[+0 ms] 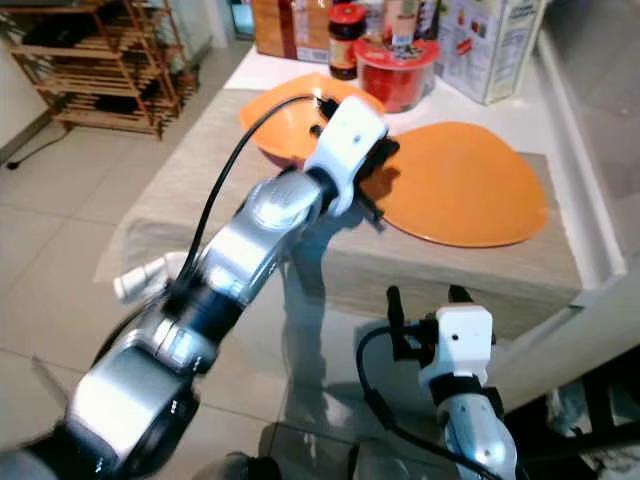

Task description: Setting the table

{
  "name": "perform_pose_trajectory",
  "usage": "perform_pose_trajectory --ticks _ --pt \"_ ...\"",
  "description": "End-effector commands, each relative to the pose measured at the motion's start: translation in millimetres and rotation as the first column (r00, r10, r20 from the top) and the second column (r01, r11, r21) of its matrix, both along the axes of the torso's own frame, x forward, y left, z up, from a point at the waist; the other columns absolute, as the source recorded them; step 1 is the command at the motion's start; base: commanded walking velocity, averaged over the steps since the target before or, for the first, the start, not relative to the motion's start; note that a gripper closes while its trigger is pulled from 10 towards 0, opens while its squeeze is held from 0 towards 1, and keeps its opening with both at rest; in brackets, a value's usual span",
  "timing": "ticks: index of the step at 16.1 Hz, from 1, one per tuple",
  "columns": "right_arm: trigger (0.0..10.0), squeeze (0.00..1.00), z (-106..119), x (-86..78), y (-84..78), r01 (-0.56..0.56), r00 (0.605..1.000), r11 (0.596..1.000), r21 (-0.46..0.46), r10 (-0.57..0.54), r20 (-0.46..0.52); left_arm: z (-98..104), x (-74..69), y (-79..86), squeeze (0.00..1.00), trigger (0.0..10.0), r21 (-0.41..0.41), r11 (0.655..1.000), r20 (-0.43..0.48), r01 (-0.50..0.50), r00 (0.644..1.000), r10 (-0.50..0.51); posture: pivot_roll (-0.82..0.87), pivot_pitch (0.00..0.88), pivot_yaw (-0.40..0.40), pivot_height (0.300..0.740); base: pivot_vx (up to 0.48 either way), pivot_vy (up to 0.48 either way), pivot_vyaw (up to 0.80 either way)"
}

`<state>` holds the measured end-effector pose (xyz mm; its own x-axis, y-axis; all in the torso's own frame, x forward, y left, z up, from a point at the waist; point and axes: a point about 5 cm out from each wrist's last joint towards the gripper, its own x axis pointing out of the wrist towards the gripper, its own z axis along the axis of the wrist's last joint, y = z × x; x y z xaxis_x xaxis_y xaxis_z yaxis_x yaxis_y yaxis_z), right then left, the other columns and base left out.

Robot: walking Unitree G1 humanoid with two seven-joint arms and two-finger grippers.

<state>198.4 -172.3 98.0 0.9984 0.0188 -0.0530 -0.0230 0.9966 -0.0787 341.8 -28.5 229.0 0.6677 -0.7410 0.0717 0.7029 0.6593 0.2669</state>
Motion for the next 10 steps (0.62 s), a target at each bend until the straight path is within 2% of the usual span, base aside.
perform_pose_trajectory --ticks 1,2,4,7,9,10 --pt "10.0 0.0 2 7.2 4.3 -0.018 1.0 1.0 0.014 0.018 0.024 0 -3.7 7.0 0.0 10.0 -0.024 1.0 0.004 0.003 1.0 -0.003 -0.19 0.036 0.089 0.727 0.0 0.0 0.0" --pt "10.0 0.0 6 13.8 5.5 -0.019 0.999 1.0 0.015 0.018 0.045 -9 -4.9 17.6 0.0 10.0 -0.023 0.999 -0.011 -0.026 1.0 0.026 -0.18 0.034 0.088 0.727 0.0 0.0 0.0" --pt "10.0 0.0 11 23.9 3.8 -0.004 0.998 1.0 0.017 0.003 0.069 -22 -9.3 27.2 0.0 10.0 -0.016 0.998 -0.03 -0.054 0.998 0.054 -0.16 0.038 0.078 0.727 0.0 0.0 0.0" --pt "10.0 0.0 18 32.5 0.0 0.02 0.995 0.999 0.035 -0.023 0.097 -28 -13.3 30.1 0.0 10.0 0.0 0.997 -0.022 -0.072 0.997 0.072 -0.15 0.034 0.07 0.727 0.0 0.0 0.0" --pt "10.0 0.0 27 37.0 -4.2 0.072 0.984 0.997 0.041 -0.078 0.158 -39 -9.0 40.4 0.0 10.0 -0.042 0.988 -0.021 -0.151 0.988 0.151 -0.16 0.029 0.08 0.727 0.0 0.0 0.0" --pt "10.0 0.0 28 37.3 -4.6 0.078 0.982 0.996 0.038 -0.084 0.167 -40 -8.4 41.8 0.0 10.0 -0.041 0.987 -0.02 -0.158 0.987 0.157 -0.16 0.029 0.08 0.727 0.0 0.0 0.0"
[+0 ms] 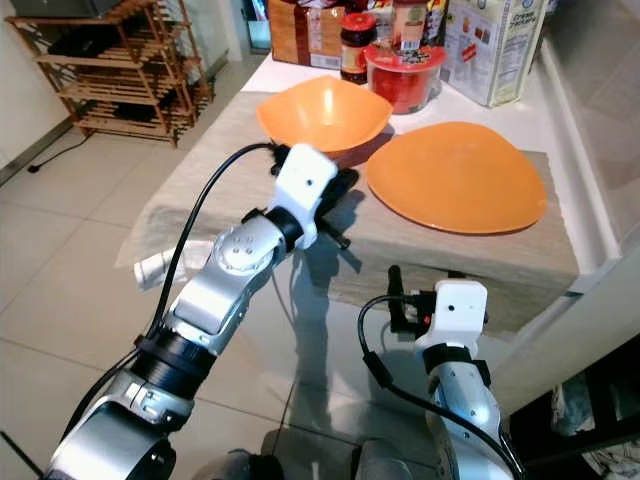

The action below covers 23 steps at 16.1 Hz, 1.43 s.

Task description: Setting the table

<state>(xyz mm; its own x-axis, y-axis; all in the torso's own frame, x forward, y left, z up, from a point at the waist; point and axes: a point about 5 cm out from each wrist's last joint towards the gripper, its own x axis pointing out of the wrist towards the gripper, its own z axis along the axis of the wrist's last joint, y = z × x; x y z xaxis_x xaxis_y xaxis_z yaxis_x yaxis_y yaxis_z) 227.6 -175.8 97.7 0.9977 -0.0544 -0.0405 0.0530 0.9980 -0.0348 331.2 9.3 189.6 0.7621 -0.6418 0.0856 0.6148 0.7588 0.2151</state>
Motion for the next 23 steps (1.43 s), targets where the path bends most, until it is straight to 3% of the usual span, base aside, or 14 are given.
perform_pose_trajectory --ticks 1,3,5,8,10,12,13,14,15,17,18,20,23 --pt "10.0 0.0 31 7.9 -0.9 0.015 0.985 0.999 -0.03 -0.009 0.17 0 2.9 9.9 0.0 10.0 -0.02 0.999 0.002 -0.042 0.999 0.042 -0.16 0.02 0.087 0.727 0.0 0.0 0.0" --pt "10.0 0.0 41 8.6 -2.5 0.035 0.973 0.997 -0.068 -0.019 0.23 5 0.9 25.4 0.0 10.0 -0.094 0.993 -0.007 -0.074 0.997 0.074 -0.16 0.006 0.092 0.727 0.0 0.0 0.0" --pt "10.0 0.0 62 9.8 -7.5 0.085 0.943 0.988 -0.128 -0.038 0.331 4 -0.9 32.9 0.0 10.0 -0.105 0.99 -0.007 -0.097 0.995 0.097 -0.16 0.0 0.079 0.727 0.0 0.0 0.0" --pt "10.0 0.0 74 8.4 -9.6 0.086 0.932 0.986 -0.143 -0.029 0.362 -1 -0.7 34.9 0.0 10.0 -0.112 0.987 -0.026 -0.117 0.993 0.115 -0.16 0.0 0.074 0.727 0.0 0.0 0.0" --pt "10.0 0.0 59 4.5 -8.4 0.035 0.962 0.993 -0.117 -0.002 0.273 -4 -1.4 34.6 0.0 10.0 -0.109 0.987 -0.038 -0.114 0.993 0.111 -0.16 0.0 0.067 0.727 0.0 0.0 0.0" --pt "10.0 0.0 29 -3.7 -5.0 -0.017 0.991 0.998 -0.058 0.024 0.129 -8 -2.6 35.9 0.0 10.0 -0.095 0.989 -0.061 -0.114 0.992 0.109 -0.17 0.0 0.068 0.727 0.0 0.0 0.0" --pt "10.0 0.0 8 -15.1 -3.9 -0.044 0.999 0.999 -0.028 0.045 0.023 -12 -3.1 36.6 0.0 10.0 -0.068 0.992 -0.078 -0.106 0.992 0.101 -0.17 0.0 0.073 0.727 0.0 0.0 0.0" --pt "10.0 0.0 8 -15.1 -3.9 -0.044 0.999 0.999 -0.028 0.045 0.023 -12 -3.1 36.6 0.0 10.0 -0.068 0.992 -0.078 -0.106 0.992 0.101 -0.17 0.0 0.073 0.727 0.0 0.0 0.0" --pt "10.0 0.0 -2 -30.9 -3.5 -0.073 0.997 0.997 -0.021 0.072 -0.041 -16 -3.5 37.7 0.0 10.0 -0.041 0.994 -0.093 -0.099 0.991 0.094 -0.18 0.0 0.078 0.727 0.0 0.0 0.0" --pt "10.0 0.0 -7 -38.2 -2.3 -0.094 0.993 0.995 -0.022 0.092 -0.075 -19 -3.8 38.9 0.0 10.0 -0.032 0.995 -0.105 -0.098 0.99 0.094 -0.18 0.005 0.081 0.727 0.0 0.0 0.0" --pt "10.0 0.0 -9 -52.1 -5.1 -0.095 0.991 0.995 -0.02 0.092 -0.098 -21 -4.7 41.1 0.0 10.0 -0.022 0.996 -0.111 -0.092 0.99 0.089 -0.19 0.012 0.084 0.727 0.0 0.0 0.0" --pt "10.0 0.0 -7 -57.8 -7.3 -0.089 0.992 0.996 -0.023 0.086 -0.096 -21 -5.0 42.6 0.0 10.0 -0.014 0.996 -0.111 -0.09 0.99 0.088 -0.2 0.026 0.088 0.727 0.0 0.0 0.0" --pt "10.0 0.0 1 -78.9 -13.9 -0.054 0.997 0.997 -0.055 0.05 -0.063 -24 -6.7 49.6 0.0 10.0 0.003 0.996 -0.137 -0.091 0.986 0.091 -0.21 0.042 0.095 0.727 0.0 0.0 0.0"
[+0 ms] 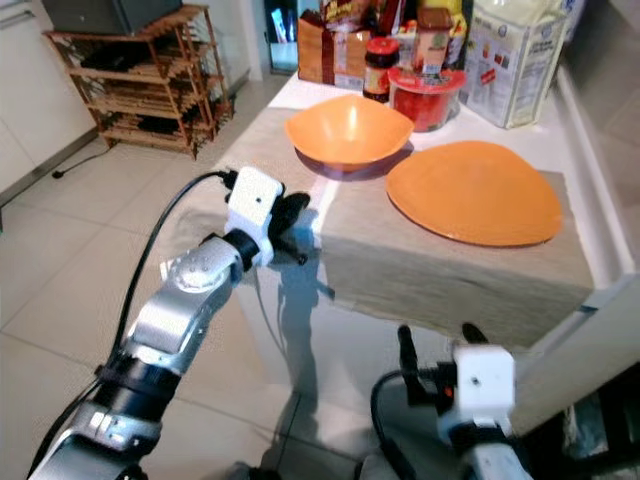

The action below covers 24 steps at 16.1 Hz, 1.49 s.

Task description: Setting the table

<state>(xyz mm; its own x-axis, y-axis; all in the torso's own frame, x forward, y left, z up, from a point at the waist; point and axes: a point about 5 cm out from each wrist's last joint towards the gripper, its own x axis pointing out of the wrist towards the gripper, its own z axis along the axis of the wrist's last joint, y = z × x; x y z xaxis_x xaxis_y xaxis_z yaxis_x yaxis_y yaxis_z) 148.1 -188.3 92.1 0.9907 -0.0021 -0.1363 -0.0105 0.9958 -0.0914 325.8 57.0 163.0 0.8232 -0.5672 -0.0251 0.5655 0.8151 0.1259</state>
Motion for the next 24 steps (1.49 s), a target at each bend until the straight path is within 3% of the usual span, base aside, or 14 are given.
perform_pose_trajectory --ticks 1,2,4,9,14,17,24 --pt "10.0 0.0 9 -5.2 -3.7 0.029 0.997 0.999 -0.026 -0.027 0.07 3 -1.3 3.7 0.0 10.0 0.003 1.0 0.009 0.0 1.0 0.0 -0.22 0.042 0.1 0.727 0.0 0.0 0.0" --pt "10.0 0.0 18 -4.8 -4.4 0.051 0.99 0.998 -0.041 -0.045 0.135 3 -0.5 4.5 0.0 10.0 0.002 1.0 0.009 -0.003 1.0 0.003 -0.22 0.038 0.106 0.727 0.0 0.0 0.0" --pt "10.0 0.0 37 18.5 -10.1 0.114 0.96 0.991 -0.064 -0.093 0.264 7 3.8 0.2 0.0 10.0 -0.013 1.0 0.025 -0.001 1.0 0.001 -0.22 0.004 0.109 0.727 0.0 0.0 0.0" --pt "10.0 0.0 40 54.8 -5.3 0.108 0.948 0.992 -0.064 -0.084 0.307 8 9.9 -7.3 0.0 10.0 -0.046 0.999 0.024 0.003 1.0 -0.002 -0.21 0.0 0.106 0.727 0.0 -0.074 0.0" --pt "10.0 0.0 43 60.3 5.0 0.085 0.945 0.994 -0.066 -0.06 0.321 12 16.2 -6.6 0.0 10.0 -0.06 0.998 0.035 -0.007 0.999 0.009 -0.2 0.002 0.105 0.727 0.0 -0.458 0.0" --pt "10.0 0.0 43 63.0 13.1 0.053 0.951 0.996 -0.066 -0.03 0.307 14 18.9 -4.0 0.0 10.0 -0.082 0.996 0.028 -0.014 0.999 0.017 -0.2 0.011 0.103 0.727 0.0 0.0 -0.45" --pt "10.0 0.0 43 65.6 13.2 0.044 0.953 0.996 -0.083 -0.017 0.302 12 18.8 -3.2 0.0 10.0 -0.076 0.997 0.03 -0.023 0.999 0.025 -0.2 0.021 0.095 0.727 0.0 0.0 -0.38"
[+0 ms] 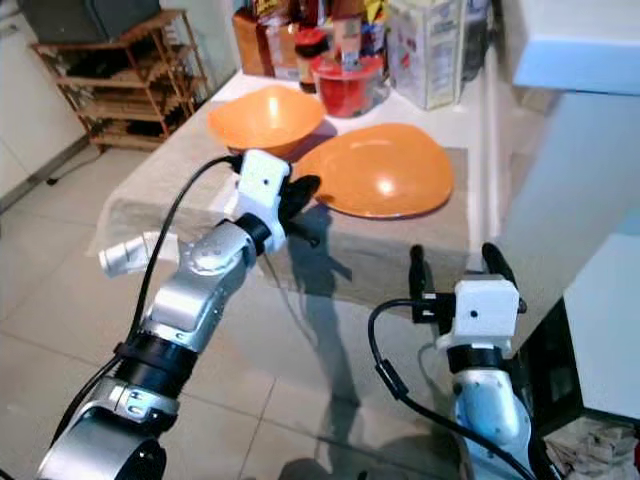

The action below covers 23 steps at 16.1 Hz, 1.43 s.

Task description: Setting the table

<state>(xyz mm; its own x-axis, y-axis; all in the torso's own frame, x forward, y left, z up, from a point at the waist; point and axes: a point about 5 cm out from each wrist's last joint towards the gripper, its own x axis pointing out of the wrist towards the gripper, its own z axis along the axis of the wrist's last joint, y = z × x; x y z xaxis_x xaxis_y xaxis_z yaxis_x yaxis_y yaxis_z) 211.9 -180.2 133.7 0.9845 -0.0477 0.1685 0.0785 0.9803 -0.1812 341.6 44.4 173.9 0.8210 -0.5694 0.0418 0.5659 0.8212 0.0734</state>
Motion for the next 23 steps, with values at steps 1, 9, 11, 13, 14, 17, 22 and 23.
perform_pose_trajectory --ticks 1,9,11,13,14,17,22,23 --pt "10.0 0.0 0 3.2 6.3 -0.025 1.0 1.0 0.007 0.025 -0.005 1 4.2 11.8 0.0 10.0 0.014 0.999 0.006 -0.039 0.999 0.039 -0.19 0.021 0.095 0.727 0.0 0.0 0.0" --pt "10.0 0.0 -3 4.6 9.0 -0.048 0.999 0.999 0.022 0.049 -0.024 1 0.9 12.2 0.0 10.0 0.02 1.0 0.01 0.0 1.0 0.0 -0.18 0.025 0.088 0.727 0.0 0.3 -0.46" --pt "10.0 0.0 -3 5.0 9.1 -0.049 0.998 0.999 0.023 0.049 -0.025 2 0.8 11.7 0.0 10.0 0.024 1.0 0.01 0.005 1.0 -0.006 -0.18 0.025 0.088 0.727 0.0 0.48 -0.74" --pt "10.0 0.0 -4 5.6 8.9 -0.048 0.998 0.999 0.026 0.049 -0.026 2 0.9 11.1 0.0 10.0 0.029 1.0 0.015 0.011 1.0 -0.012 -0.18 0.017 0.088 0.727 0.0 0.48 -0.74" --pt "10.0 0.0 -5 6.1 8.8 -0.048 0.998 0.998 0.027 0.048 -0.027 3 0.9 10.3 0.0 10.0 0.033 0.999 0.015 0.022 1.0 -0.022 -0.18 0.013 0.089 0.727 0.0 0.48 -0.74" --pt "10.0 0.0 -5 7.3 9.3 -0.049 0.999 0.998 0.027 0.05 -0.023 5 1.2 10.1 0.0 10.0 0.043 0.999 0.037 0.021 0.999 -0.023 -0.18 0.002 0.09 0.727 0.309 0.359 -0.75" --pt "10.0 0.0 -5 7.4 9.7 -0.052 0.999 0.999 -0.001 0.052 -0.009 7 -0.6 8.2 0.0 10.0 0.033 0.999 0.058 0.031 0.998 -0.032 -0.18 0.0 0.091 0.727 0.0 0.0 0.0" --pt "10.0 0.0 -3 7.6 8.6 -0.043 0.999 0.999 -0.019 0.043 0.006 9 -1.7 8.3 0.0 10.0 0.015 0.999 0.068 0.03 0.997 -0.031 -0.18 0.0 0.091 0.727 0.472 0.0 0.0"
